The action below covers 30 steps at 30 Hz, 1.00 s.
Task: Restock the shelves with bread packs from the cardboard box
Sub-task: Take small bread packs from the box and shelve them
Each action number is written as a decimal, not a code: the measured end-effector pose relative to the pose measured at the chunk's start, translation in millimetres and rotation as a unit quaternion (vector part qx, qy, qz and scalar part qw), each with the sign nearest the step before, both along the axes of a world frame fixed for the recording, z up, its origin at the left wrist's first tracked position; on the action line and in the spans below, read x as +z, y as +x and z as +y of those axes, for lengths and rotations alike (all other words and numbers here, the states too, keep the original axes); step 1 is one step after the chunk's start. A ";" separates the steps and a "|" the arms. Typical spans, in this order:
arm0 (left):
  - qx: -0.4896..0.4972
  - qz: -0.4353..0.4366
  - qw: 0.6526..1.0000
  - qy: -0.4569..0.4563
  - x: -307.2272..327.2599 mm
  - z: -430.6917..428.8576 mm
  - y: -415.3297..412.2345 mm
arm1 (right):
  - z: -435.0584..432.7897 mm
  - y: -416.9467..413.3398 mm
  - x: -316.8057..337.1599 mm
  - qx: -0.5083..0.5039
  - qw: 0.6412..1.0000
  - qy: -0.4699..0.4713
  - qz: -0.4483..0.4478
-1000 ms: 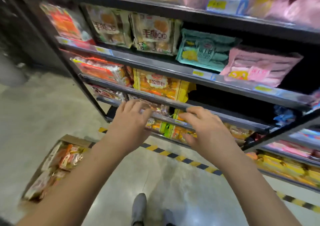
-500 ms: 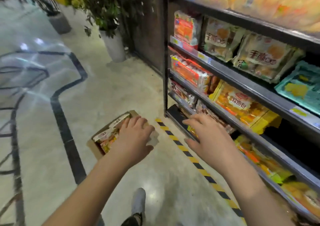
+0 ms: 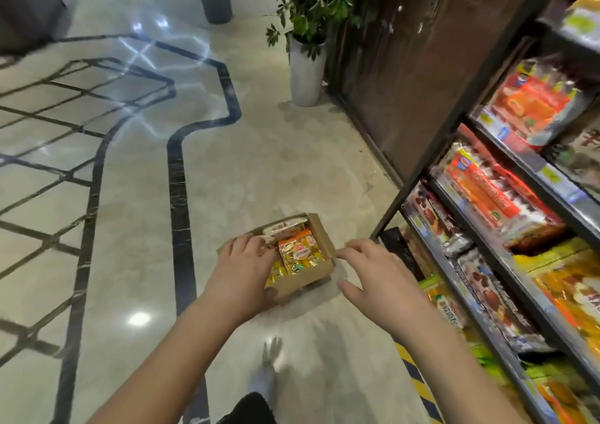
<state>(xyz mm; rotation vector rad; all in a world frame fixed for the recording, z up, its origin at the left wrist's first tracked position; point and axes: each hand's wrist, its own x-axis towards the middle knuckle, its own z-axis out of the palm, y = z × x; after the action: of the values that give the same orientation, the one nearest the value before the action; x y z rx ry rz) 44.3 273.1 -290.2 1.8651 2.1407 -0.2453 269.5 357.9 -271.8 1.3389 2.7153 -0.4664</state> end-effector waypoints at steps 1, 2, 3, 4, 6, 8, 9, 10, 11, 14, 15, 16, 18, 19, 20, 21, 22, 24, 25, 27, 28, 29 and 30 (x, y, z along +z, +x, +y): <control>0.007 -0.003 1.000 -0.003 -2.9 4.4 -14.7 | 6.2 -14.5 -4.3 0.007 1.000 -0.006 -0.005; 0.012 -0.002 1.000 -0.003 -5.3 9.0 -28.1 | 12.5 -27.8 -8.6 0.011 1.000 -0.011 -0.010; 0.014 0.001 1.000 -0.007 -7.6 13.7 -40.6 | 18.9 -40.2 -12.4 0.015 1.000 -0.015 -0.016; 0.017 0.004 1.000 -0.014 -9.7 17.9 -51.9 | 24.6 -51.6 -15.7 0.020 0.999 -0.019 -0.024; 0.029 0.000 0.999 -0.025 -13.5 26.0 -70.5 | 35.5 -71.9 -20.3 0.029 0.998 -0.033 -0.035; 0.045 -0.011 0.998 -0.033 -17.8 35.9 -84.8 | 49.5 -88.8 -24.1 0.036 0.997 -0.050 -0.040; 0.053 -0.016 0.998 -0.037 -20.5 41.2 -90.2 | 58.0 -95.6 -26.8 0.041 0.997 -0.055 -0.042; 0.059 -0.019 0.997 -0.041 -23.4 47.0 -95.0 | 67.6 -101.9 -30.0 0.047 0.996 -0.058 -0.042; 0.064 -0.018 0.997 -0.046 -26.5 53.2 -99.0 | 78.2 -107.4 -33.8 0.051 0.996 -0.062 -0.041; 0.082 -0.009 0.995 -0.065 -36.5 75.3 -106.7 | 112.0 -120.5 -47.1 0.062 0.994 -0.075 -0.041; 0.092 -0.009 0.993 -0.070 -40.7 83.9 -108.5 | 123.6 -124.1 -52.3 0.069 0.994 -0.076 -0.044; 0.104 -0.007 0.992 -0.078 -45.4 93.1 -109.9 | 136.2 -127.0 -58.4 0.077 0.993 -0.078 -0.046; 0.128 -0.002 0.987 -0.097 -56.7 113.3 -110.8 | 164.1 -131.9 -71.9 0.086 0.991 -0.091 -0.046; 0.141 -0.003 0.984 -0.108 -62.9 123.7 -110.2 | 179.0 -133.9 -79.3 0.091 0.990 -0.099 -0.048; 0.152 -0.007 0.981 -0.119 -69.7 133.9 -109.3 | 193.8 -135.7 -87.6 0.097 0.989 -0.104 -0.050; 0.160 -0.012 0.979 -0.126 -76.6 144.3 -109.3 | 208.3 -137.8 -96.8 0.102 0.987 -0.110 -0.053; 0.168 -0.017 0.977 -0.134 -83.8 154.3 -110.3 | 221.7 -140.3 -105.4 0.108 0.985 -0.119 -0.057; 0.183 -0.028 0.972 -0.144 -97.5 171.0 -113.6 | 245.7 -145.3 -122.4 0.125 0.981 -0.134 -0.069; 0.190 -0.032 0.970 -0.147 -104.2 178.1 -116.2 | 256.1 -148.2 -131.1 0.133 0.979 -0.138 -0.075; 0.206 -0.046 0.965 -0.156 -118.9 190.7 -121.9 | 274.7 -155.2 -146.1 0.136 0.976 -0.146 -0.081; 0.214 -0.055 0.962 -0.161 -127.3 195.9 -124.6 | 281.8 -158.6 -153.5 0.136 0.976 -0.152 -0.081; 0.220 -0.062 0.959 -0.164 -136.5 200.3 -126.6 | 287.2 -161.4 -161.6 0.134 0.975 -0.158 -0.080; 0.226 -0.068 0.957 -0.168 -146.7 204.0 -128.6 | 291.9 -163.6 -170.6 0.132 0.975 -0.163 -0.079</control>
<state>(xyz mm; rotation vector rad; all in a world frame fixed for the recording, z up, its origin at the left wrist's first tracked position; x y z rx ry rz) -84.2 477.0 -436.9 1.1389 2.1943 -0.3408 105.9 649.7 -442.4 0.8801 2.4960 -0.7076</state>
